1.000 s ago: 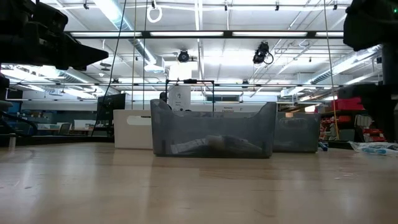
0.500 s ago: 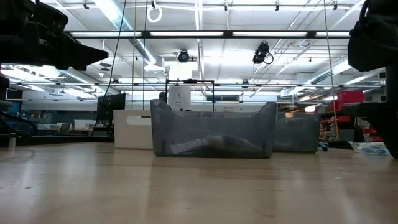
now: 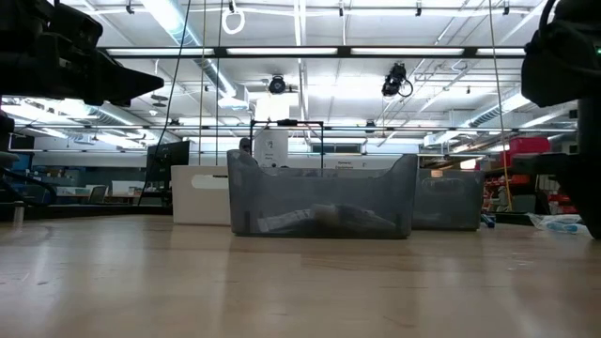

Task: Pick & Place Travel size toiletries
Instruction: Put the blue toothbrush into the transparent bin

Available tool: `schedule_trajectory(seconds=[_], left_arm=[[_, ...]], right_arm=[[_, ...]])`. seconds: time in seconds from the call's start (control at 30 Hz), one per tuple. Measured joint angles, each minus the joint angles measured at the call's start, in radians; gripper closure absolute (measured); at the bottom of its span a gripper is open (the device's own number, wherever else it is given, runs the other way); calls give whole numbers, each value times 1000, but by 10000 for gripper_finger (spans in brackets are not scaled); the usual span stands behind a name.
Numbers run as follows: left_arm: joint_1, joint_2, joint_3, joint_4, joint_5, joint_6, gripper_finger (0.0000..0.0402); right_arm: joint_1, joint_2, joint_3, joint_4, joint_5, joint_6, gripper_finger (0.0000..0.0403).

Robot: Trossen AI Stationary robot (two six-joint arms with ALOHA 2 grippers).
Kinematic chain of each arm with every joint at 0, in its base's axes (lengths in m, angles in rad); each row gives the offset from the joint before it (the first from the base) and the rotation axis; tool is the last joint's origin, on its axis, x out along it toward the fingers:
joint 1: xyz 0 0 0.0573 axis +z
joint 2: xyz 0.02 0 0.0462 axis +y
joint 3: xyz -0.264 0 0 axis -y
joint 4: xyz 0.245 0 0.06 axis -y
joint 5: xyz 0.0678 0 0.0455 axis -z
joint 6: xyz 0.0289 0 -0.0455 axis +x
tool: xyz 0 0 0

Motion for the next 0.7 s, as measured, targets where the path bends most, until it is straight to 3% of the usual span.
schedule_trajectory(seconds=[0.27, 0.53, 0.7], left_arm=[[0, 0, 0, 0, 0, 0, 374], [0, 0, 0, 0, 0, 0, 374], [0, 0, 0, 0, 0, 0, 374]], right_arm=[[0, 0, 1, 4, 2, -74, 305], [0, 3, 74, -2, -21, -87, 313], [0, 0, 166, -3, -102, -67, 314]])
